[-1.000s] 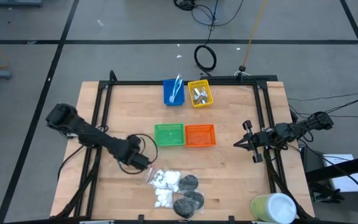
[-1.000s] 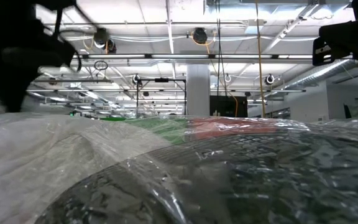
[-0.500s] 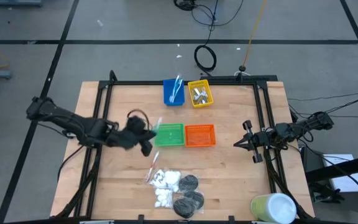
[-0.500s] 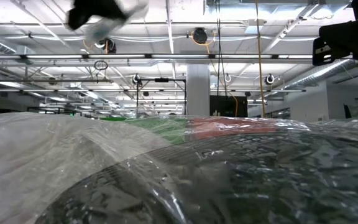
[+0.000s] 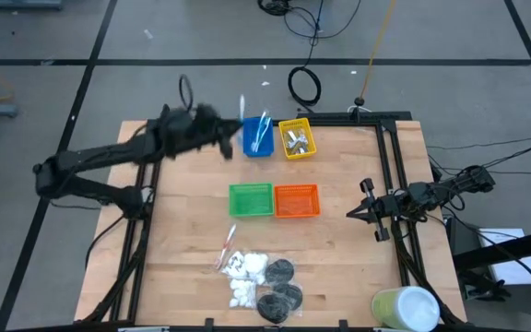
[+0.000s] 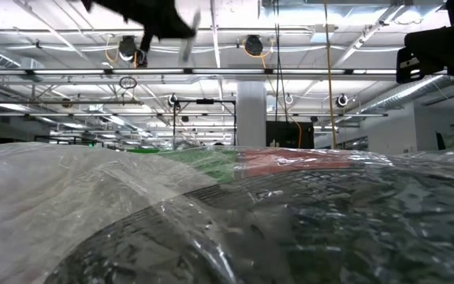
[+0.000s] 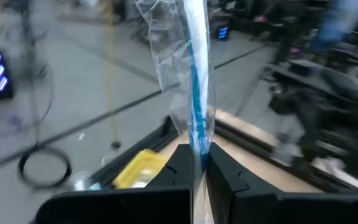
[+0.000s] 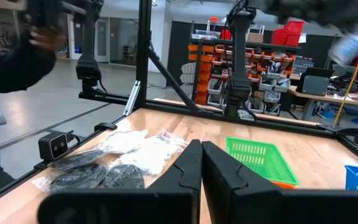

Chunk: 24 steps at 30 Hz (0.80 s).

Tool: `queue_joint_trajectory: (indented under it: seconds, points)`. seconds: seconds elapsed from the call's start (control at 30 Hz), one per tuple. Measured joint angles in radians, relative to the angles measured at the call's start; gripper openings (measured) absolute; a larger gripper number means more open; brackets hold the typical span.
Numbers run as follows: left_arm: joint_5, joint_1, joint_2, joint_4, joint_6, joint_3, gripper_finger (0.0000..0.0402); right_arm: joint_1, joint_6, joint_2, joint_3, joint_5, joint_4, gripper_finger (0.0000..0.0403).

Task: Pick & Place Travel size toiletries
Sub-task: Put the blue toothbrush into the blue bin

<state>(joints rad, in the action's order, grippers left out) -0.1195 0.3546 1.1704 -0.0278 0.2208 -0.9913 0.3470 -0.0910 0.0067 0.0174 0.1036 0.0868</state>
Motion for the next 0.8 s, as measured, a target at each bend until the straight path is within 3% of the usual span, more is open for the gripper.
queue_joint_trajectory:
  seconds: [0.17, 0.27, 0.53, 0.8]
  points:
    - [0.243, 0.208, 0.165, -0.121, 0.053, 0.000, 0.0006, 0.000, 0.000, 0.000, 0.000, 0.000, 0.000, 0.0000]
    - [0.309, 0.267, 0.293, -0.243, 0.100, 0.000, 0.0006, 0.000, 0.000, 0.000, 0.000, 0.000, 0.000, 0.0000]
    - [0.302, 0.325, 0.565, -0.437, 0.160, 0.000, 0.0005, 0.000, 0.000, 0.000, 0.000, 0.000, 0.000, 0.0000]
    - [0.251, 0.330, 0.664, -0.448, 0.229, 0.001, 0.0006, 0.000, 0.000, 0.000, 0.000, 0.000, 0.000, 0.0000]
